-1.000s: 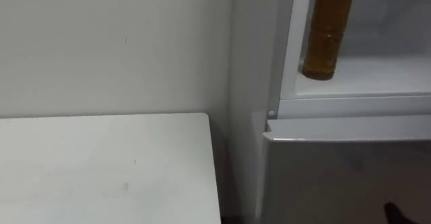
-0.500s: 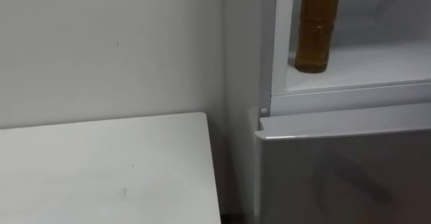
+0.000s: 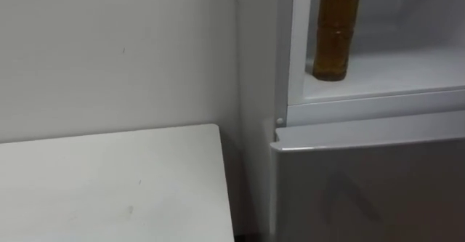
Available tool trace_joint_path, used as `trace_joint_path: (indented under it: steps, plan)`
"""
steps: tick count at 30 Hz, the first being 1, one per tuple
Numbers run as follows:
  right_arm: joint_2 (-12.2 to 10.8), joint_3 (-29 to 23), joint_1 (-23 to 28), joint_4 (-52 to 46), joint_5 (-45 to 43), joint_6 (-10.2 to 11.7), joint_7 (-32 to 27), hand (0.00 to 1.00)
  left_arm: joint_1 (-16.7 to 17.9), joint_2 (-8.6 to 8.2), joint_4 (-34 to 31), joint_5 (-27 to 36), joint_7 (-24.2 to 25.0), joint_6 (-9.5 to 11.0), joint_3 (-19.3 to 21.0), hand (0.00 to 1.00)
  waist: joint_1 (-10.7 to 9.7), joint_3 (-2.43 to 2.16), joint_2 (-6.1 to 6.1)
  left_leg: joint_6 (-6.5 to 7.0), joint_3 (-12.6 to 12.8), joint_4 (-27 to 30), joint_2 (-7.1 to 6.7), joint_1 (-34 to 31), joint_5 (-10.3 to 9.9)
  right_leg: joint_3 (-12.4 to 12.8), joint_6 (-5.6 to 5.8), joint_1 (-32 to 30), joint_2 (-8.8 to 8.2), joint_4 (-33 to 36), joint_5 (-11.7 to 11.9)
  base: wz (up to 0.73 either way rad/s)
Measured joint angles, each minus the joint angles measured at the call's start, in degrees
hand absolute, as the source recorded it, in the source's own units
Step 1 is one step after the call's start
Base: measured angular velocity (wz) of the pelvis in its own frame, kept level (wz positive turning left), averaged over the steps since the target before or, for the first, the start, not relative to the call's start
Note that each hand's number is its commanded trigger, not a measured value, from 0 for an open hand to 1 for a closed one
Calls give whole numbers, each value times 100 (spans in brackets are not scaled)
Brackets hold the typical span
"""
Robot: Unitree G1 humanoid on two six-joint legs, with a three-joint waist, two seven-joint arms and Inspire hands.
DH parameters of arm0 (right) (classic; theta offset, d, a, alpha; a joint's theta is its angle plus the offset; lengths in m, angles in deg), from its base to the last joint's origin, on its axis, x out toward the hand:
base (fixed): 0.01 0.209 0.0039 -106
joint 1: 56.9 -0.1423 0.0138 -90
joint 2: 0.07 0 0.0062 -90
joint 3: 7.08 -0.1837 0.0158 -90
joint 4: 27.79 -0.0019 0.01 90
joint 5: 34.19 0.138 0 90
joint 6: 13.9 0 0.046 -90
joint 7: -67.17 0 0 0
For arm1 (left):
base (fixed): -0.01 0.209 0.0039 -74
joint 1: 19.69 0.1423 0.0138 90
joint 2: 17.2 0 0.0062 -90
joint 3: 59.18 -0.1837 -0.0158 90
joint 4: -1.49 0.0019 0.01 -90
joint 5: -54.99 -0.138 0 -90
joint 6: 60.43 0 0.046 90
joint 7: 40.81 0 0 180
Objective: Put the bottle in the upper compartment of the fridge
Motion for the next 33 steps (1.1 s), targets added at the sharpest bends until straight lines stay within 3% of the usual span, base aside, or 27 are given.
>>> trace_joint_path:
  steps: [5,13,17,24,27,33]
  plan:
    - [-161,5,6,333,599,-24,102,0,-93,-12,30,37,-110,46,-21,0,-22,9,-9,0,27,-19,-2,34,0,55,2,4,3,16,-3,-4]
    - [-159,-18,-151,724,1352,-152,509,0,-83,-14,40,139,-110,58,-13,0,-57,55,-92,0,33,-18,-3,70,-1,62,1,1,-8,105,-57,0]
    - [-151,-495,-257,541,2055,-250,478,0,10,-8,38,179,-114,56,-1,0,-122,47,-132,-1,13,-19,-4,66,-2,55,1,0,-6,103,-57,0]
    - [-120,-1127,-325,-237,2498,-249,228,0,196,12,37,152,-110,49,61,0,-206,41,-207,-6,14,-19,-3,72,-4,54,-2,9,1,97,-57,0]
    - [-49,-1439,-321,-724,2853,-221,61,0,264,17,-20,163,-110,50,246,0,-235,43,-248,-6,24,-18,-4,69,-5,66,2,-5,-3,101,-61,0]
    - [382,-2030,-452,-1478,2860,-215,-419,0,298,71,-8,95,-107,50,702,0,-343,38,-347,-8,25,-68,-8,61,-8,86,3,-42,23,115,-67,0]
